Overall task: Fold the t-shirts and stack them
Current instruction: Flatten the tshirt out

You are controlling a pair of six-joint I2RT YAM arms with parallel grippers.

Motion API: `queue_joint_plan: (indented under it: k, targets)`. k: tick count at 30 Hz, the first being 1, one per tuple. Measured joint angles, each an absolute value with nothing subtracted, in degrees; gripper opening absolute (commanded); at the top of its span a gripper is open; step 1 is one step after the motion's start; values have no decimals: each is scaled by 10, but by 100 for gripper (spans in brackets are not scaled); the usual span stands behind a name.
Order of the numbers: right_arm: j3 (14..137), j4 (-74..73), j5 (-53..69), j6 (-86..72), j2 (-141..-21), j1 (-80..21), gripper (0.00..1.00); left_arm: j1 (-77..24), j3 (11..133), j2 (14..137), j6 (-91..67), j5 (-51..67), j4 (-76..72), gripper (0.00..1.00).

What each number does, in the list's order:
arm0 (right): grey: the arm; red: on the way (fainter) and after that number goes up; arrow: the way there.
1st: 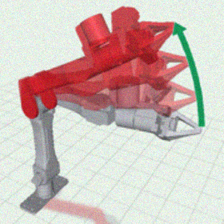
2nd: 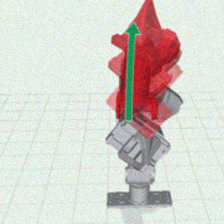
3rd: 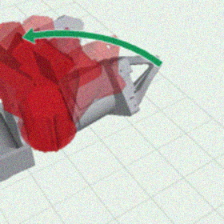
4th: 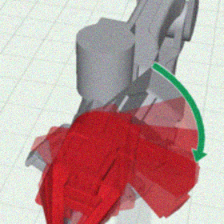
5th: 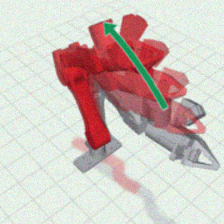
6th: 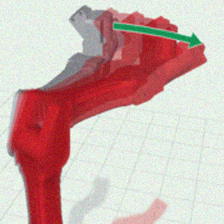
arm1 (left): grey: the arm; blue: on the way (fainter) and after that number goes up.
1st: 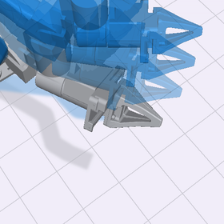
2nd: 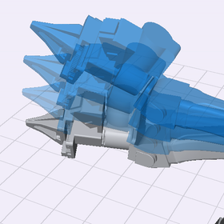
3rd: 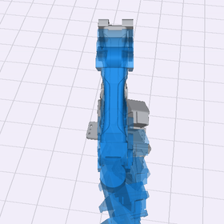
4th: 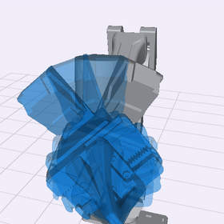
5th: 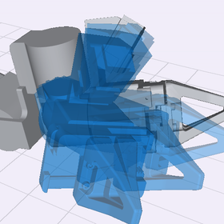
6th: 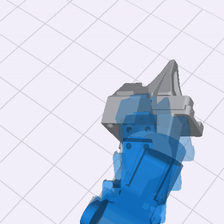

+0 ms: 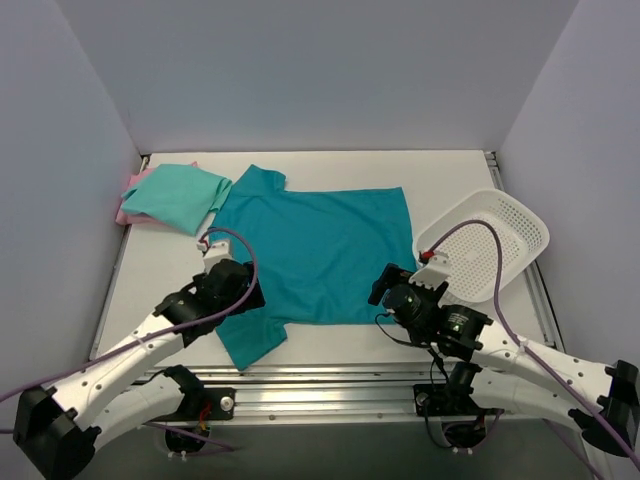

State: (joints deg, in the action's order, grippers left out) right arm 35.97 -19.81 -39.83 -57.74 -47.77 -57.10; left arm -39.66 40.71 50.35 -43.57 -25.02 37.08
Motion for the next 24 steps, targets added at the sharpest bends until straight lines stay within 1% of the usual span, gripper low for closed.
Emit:
queue_joint_plan:
  k: [4,8,13,18,24]
  targets:
    - [314,-166,-377,-590,-487,-568,88,-397,336,562,-464,-214,323,92]
    - [286,-124,-337,-588,-503,-534,88,-401,296,546,-492,-197,315,92]
    - [254,-54,-274,-574,-549,-459,88,-410,293,519,-515,-185,324,92]
    - [248,-7,-249,-560,-594,-444,88,-425,301,519,-536,-176,376,91]
    - [248,40,-209,-537,-636,-398,87,-447,314,494,-587,-168,447,88]
